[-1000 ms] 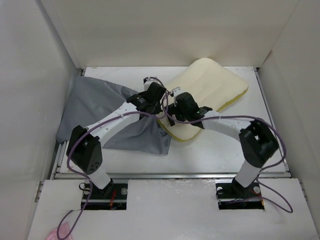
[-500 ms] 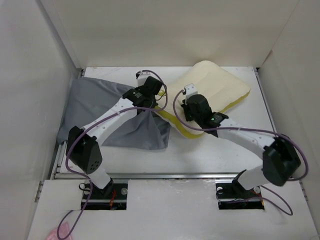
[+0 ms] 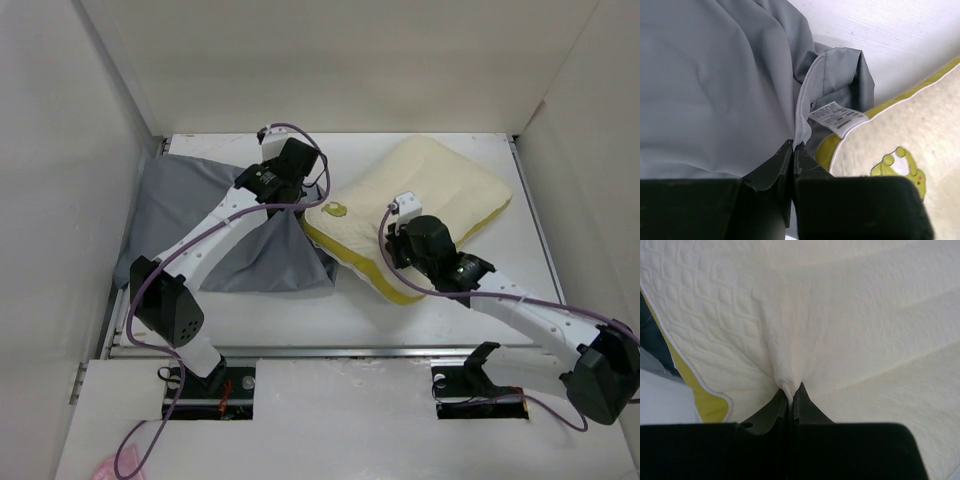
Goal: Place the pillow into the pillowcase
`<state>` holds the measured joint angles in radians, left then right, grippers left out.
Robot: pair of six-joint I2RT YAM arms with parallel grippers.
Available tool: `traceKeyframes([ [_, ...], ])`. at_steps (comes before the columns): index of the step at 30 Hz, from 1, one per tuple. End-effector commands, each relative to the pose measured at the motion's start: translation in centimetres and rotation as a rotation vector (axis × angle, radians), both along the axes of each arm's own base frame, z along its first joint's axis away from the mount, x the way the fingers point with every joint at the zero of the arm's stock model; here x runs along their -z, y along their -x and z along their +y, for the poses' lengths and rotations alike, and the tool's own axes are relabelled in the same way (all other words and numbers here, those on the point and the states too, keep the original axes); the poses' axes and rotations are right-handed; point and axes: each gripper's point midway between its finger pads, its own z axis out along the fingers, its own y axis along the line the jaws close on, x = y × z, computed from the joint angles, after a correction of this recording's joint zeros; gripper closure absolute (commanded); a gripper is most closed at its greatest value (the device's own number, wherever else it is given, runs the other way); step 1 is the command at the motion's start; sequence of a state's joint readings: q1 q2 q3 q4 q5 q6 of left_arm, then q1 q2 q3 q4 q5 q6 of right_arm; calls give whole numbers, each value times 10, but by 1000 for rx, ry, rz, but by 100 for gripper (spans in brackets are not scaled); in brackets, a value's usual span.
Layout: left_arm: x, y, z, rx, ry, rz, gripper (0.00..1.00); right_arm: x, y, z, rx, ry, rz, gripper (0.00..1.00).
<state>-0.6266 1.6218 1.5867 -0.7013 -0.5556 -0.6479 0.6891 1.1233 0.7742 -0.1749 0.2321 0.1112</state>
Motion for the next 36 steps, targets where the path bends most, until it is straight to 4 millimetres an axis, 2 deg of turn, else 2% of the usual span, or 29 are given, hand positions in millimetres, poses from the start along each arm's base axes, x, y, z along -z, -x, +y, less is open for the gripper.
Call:
traceKeyframes([
  [1, -27, -2, -1, 6, 27, -52, 100, -15, 14, 16, -99, -79, -41, 100],
  [5, -36, -1, -23, 67, 42, -76, 100, -19, 32, 46, -274, -89, -67, 100],
  [6, -30, 1, -31, 95, 33, -61, 100, -19, 33, 50, -293, -78, -77, 100],
  [7, -38, 2, -42, 129, 48, -80, 100, -25, 33, 59, -337, -95, -91, 100],
  [10, -41, 15, -77, 284, 61, -79, 100, -40, 18, 76, -359, -114, -152, 100],
  [11, -40, 21, -84, 317, 63, -73, 100, -64, 5, 82, -339, -147, -215, 100],
  [12, -39, 28, -95, 349, 69, -68, 100, -64, -3, 90, -342, -143, -224, 100],
  [13, -39, 32, -101, 369, 76, -63, 100, -70, -9, 95, -347, -141, -248, 100],
  [14, -40, 37, -101, 378, 78, -65, 100, -91, -16, 106, -364, -175, -285, 100],
  [16, -37, 48, -115, 441, 123, -46, 100, -99, -38, 119, -285, -233, -279, 100],
  [17, -32, 52, -115, 449, 134, -28, 100, -104, -52, 116, -214, -231, -290, 100],
  [18, -26, 54, -114, 441, 134, -14, 100, -130, -63, 122, -194, -265, -343, 100],
  [19, -26, 58, -116, 445, 145, -16, 100, -124, -75, 127, -158, -273, -333, 100],
  [20, -25, 61, -114, 430, 162, -12, 100, -129, -84, 126, -104, -294, -343, 100],
  [21, -12, 63, -113, 421, 156, 10, 100, -142, -99, 116, 10, -317, -374, 100],
  [22, -13, 67, -116, 442, 180, 12, 100, -134, -111, 114, 86, -332, -361, 100],
  [23, -12, 73, -116, 442, 190, 15, 100, -136, -118, 112, 150, -378, -357, 100],
  [24, -2, 75, -114, 425, 192, 38, 100, -137, -127, 101, 249, -385, -369, 100],
  [26, 1, 79, -111, 417, 196, 45, 100, -136, -138, 109, 280, -422, -368, 100],
  [28, -1, 84, -107, 408, 203, 36, 100, -138, -153, 100, 334, -471, -361, 100],
  [29, 0, 86, -106, 400, 205, 45, 100, -126, -159, 97, 357, -475, -335, 100],
  [31, -4, 88, -101, 388, 215, 31, 100, -115, -174, 85, 410, -543, -293, 100],
  [33, 4, 94, -97, 392, 208, 52, 100, -108, -183, 82, 440, -614, -263, 100],
  [35, -2, 95, -104, 426, 238, 40, 100, -120, -189, 86, 425, -683, -281, 100],
  [36, 1, 96, -106, 444, 230, 52, 100, -120, -190, 91, 404, -696, -281, 100],
])
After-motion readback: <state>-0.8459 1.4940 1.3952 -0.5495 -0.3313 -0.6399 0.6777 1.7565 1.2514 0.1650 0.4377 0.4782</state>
